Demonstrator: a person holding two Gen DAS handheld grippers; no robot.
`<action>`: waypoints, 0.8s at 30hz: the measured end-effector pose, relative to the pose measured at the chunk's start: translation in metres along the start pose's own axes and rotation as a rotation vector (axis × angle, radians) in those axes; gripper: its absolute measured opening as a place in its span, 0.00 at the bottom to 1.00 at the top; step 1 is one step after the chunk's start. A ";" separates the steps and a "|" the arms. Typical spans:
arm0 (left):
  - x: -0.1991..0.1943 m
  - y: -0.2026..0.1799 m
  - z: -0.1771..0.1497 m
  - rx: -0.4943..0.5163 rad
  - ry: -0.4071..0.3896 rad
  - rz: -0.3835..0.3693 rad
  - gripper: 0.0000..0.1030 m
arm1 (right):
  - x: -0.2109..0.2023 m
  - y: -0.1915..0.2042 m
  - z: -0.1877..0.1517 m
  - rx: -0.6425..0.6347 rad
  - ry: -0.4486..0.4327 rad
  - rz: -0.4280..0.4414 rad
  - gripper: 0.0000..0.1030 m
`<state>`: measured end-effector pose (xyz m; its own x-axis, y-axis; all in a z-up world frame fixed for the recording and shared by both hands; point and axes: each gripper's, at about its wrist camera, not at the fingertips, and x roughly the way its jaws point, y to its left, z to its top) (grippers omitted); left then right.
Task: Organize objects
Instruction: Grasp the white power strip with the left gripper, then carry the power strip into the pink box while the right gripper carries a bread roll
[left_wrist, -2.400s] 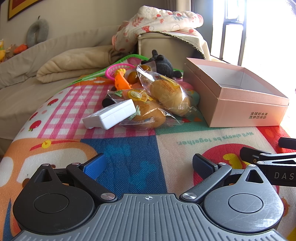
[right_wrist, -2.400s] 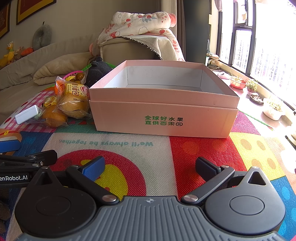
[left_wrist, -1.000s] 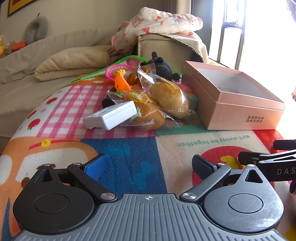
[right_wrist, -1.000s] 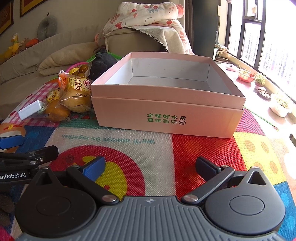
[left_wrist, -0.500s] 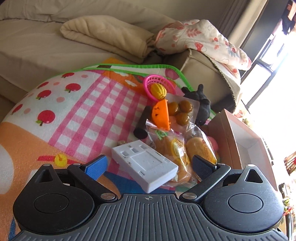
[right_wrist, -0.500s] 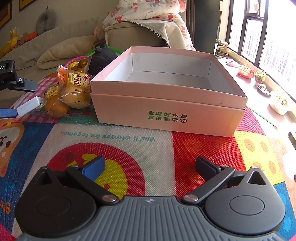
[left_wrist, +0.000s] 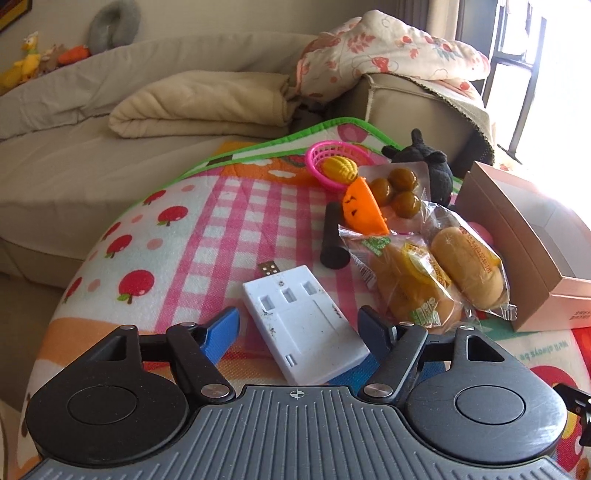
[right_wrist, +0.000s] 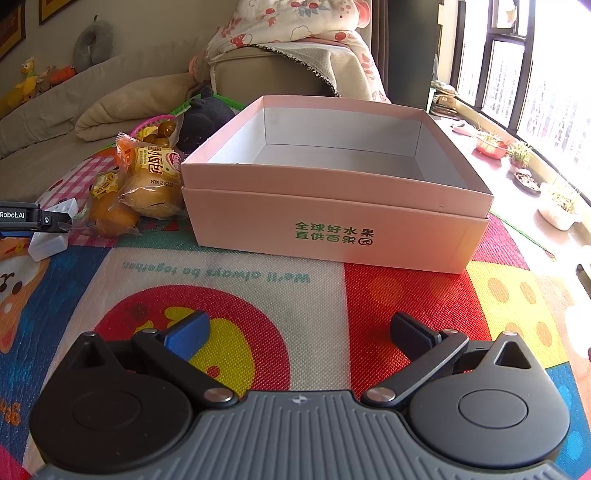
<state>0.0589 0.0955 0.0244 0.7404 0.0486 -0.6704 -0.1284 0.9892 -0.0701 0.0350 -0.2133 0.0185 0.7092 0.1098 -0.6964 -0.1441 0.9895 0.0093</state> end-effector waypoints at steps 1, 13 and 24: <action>0.002 -0.002 0.001 0.008 -0.006 0.011 0.72 | 0.000 0.000 -0.001 0.006 -0.004 -0.003 1.00; -0.033 -0.013 -0.038 0.191 -0.090 -0.092 0.55 | -0.030 0.022 0.017 -0.069 -0.188 0.102 1.00; -0.055 0.017 -0.061 0.150 -0.091 -0.177 0.55 | 0.018 0.130 0.104 -0.338 -0.189 0.122 0.77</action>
<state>-0.0237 0.1013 0.0150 0.7998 -0.1217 -0.5878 0.1030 0.9925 -0.0653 0.1010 -0.0730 0.0818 0.7826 0.2711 -0.5605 -0.4314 0.8852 -0.1743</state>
